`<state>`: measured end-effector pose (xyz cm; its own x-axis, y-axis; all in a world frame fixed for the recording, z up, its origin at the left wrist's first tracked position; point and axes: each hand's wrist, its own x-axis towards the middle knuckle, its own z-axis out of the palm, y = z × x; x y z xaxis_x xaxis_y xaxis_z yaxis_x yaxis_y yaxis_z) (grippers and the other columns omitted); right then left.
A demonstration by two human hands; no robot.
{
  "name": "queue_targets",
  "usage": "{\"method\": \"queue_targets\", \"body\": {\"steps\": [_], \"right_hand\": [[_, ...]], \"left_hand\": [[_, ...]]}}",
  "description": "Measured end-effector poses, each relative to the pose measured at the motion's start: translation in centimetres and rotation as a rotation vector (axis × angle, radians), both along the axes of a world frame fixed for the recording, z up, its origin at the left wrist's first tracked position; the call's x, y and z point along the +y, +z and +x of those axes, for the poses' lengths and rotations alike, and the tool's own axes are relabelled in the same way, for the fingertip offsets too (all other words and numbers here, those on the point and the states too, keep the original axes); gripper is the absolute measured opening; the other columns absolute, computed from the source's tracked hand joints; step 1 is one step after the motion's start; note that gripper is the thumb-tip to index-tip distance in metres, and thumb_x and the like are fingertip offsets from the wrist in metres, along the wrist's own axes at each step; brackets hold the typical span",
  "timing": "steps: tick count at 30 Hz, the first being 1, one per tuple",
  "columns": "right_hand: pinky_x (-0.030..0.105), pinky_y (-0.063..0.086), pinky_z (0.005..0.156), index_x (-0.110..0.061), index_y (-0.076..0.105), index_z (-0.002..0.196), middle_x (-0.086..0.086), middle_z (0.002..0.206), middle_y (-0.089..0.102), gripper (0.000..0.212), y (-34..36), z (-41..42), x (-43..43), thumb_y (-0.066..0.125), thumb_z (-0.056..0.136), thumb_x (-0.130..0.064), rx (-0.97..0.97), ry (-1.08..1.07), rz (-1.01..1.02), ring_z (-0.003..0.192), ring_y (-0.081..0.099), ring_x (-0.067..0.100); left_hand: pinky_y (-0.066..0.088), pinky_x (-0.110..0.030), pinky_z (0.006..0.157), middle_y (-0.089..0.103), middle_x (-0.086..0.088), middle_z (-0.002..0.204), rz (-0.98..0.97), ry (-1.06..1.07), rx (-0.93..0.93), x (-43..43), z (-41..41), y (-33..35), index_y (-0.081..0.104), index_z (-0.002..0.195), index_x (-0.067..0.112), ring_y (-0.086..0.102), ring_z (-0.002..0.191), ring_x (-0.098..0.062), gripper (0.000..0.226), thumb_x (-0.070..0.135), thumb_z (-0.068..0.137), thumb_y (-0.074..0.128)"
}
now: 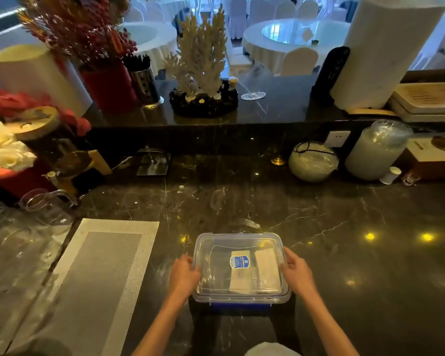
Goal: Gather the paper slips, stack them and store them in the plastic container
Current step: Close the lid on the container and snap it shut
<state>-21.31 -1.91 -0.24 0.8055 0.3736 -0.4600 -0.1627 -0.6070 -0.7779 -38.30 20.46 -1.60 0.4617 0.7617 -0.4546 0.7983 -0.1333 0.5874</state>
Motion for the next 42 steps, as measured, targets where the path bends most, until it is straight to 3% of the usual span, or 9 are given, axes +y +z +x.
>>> {"method": "queue_targets", "body": {"steps": [5, 10, 15, 19, 26, 31, 34, 39, 42], "right_hand": [[0.012, 0.046, 0.048, -0.022, 0.047, 0.142, -0.016, 0.095, 0.062, 0.049, -0.1, -0.4, 0.0, 0.057, 0.095, -0.011, 0.0, -0.02, 0.028, 0.074, 0.056, -0.009], [0.012, 0.048, 0.054, -0.022, 0.048, 0.142, -0.007, 0.108, 0.065, 0.049, -0.2, -0.8, -0.2, 0.058, 0.095, -0.012, -0.011, -0.033, 0.046, 0.082, 0.059, -0.005], [0.021, 0.054, 0.07, -0.024, 0.047, 0.144, 0.009, 0.131, 0.059, 0.051, -0.9, -1.3, -0.3, 0.06, 0.095, -0.02, -0.022, -0.089, 0.053, 0.114, 0.062, 0.022], [0.048, 0.057, 0.089, -0.025, 0.047, 0.144, 0.013, 0.126, 0.059, 0.05, -1.7, -1.3, -0.1, 0.058, 0.096, -0.017, -0.044, -0.092, 0.014, 0.112, 0.062, 0.026], [0.047, 0.044, 0.102, -0.027, 0.035, 0.149, 0.007, 0.144, 0.046, 0.058, -1.8, -2.0, 1.0, 0.057, 0.095, -0.018, -0.139, -0.129, -0.254, 0.133, 0.043, 0.029], [0.05, 0.043, 0.103, -0.021, 0.019, 0.154, 0.017, 0.152, 0.038, 0.078, -1.1, -1.3, -1.1, 0.066, 0.091, -0.025, 0.248, -0.26, -0.009, 0.135, 0.045, 0.035], [0.05, 0.038, 0.108, -0.023, 0.01, 0.155, 0.016, 0.156, 0.032, 0.088, -1.1, -2.7, -2.9, 0.065, 0.089, -0.04, 0.299, -0.243, 0.044, 0.139, 0.039, 0.035], [0.043, 0.054, 0.094, -0.027, 0.023, 0.151, 0.013, 0.14, 0.052, 0.114, -2.1, -7.9, -3.4, 0.077, 0.057, -0.062, 0.681, -0.267, 0.075, 0.119, 0.058, 0.032], [0.036, 0.059, 0.082, -0.025, 0.034, 0.14, 0.011, 0.119, 0.063, 0.106, -2.6, -10.8, -1.7, 0.083, 0.052, -0.059, 0.82, -0.214, 0.083, 0.105, 0.065, 0.027]], "left_hand": [[0.037, -0.015, 0.057, 0.057, -0.002, 0.105, -0.012, -0.016, -0.026, 0.4, -0.4, -0.5, 0.057, 0.117, 0.008, 0.056, 0.081, -0.008, 0.03, 0.016, 0.09, 0.068], [0.042, -0.02, 0.062, 0.064, -0.007, 0.107, -0.043, -0.034, -0.054, 0.7, -0.7, -0.8, 0.056, 0.109, 0.011, 0.062, 0.089, -0.016, 0.023, 0.015, 0.09, 0.068], [0.049, -0.026, 0.066, 0.065, -0.009, 0.103, -0.104, 0.0, -0.127, 0.4, -1.4, -1.2, 0.053, 0.107, 0.014, 0.064, 0.087, -0.017, 0.023, 0.014, 0.089, 0.068], [0.056, -0.035, 0.078, 0.063, -0.01, 0.107, -0.144, 0.024, -0.147, 0.7, -1.5, -1.5, 0.052, 0.111, 0.014, 0.062, 0.088, -0.016, 0.028, 0.014, 0.089, 0.069], [0.037, -0.05, 0.114, 0.028, -0.014, 0.153, -0.092, -0.109, -0.052, 0.8, 0.0, -1.1, 0.022, 0.155, 0.023, 0.036, 0.141, -0.036, 0.087, 0.01, 0.083, 0.07], [0.013, -0.049, 0.12, 0.025, -0.005, 0.159, 0.215, -0.453, 0.06, 1.5, 5.1, 0.3, 0.023, 0.155, 0.031, 0.016, 0.149, -0.028, 0.073, 0.044, 0.092, 0.057], [0.0, -0.05, 0.123, 0.033, -0.005, 0.158, 0.203, -0.722, 0.13, 2.7, 9.4, 1.1, 0.029, 0.154, 0.031, 0.017, 0.15, -0.025, 0.069, 0.052, 0.093, 0.053], [0.025, -0.048, 0.121, 0.033, -0.005, 0.161, -0.108, -0.948, 0.29, 4.0, 13.3, 1.4, 0.028, 0.155, 0.025, 0.033, 0.146, -0.029, 0.078, 0.051, 0.09, 0.061], [0.029, -0.046, 0.12, 0.034, -0.004, 0.159, -0.246, -0.977, 0.346, 4.3, 14.1, 1.1, 0.03, 0.154, 0.023, 0.037, 0.143, -0.027, 0.074, 0.048, 0.092, 0.061]]}}
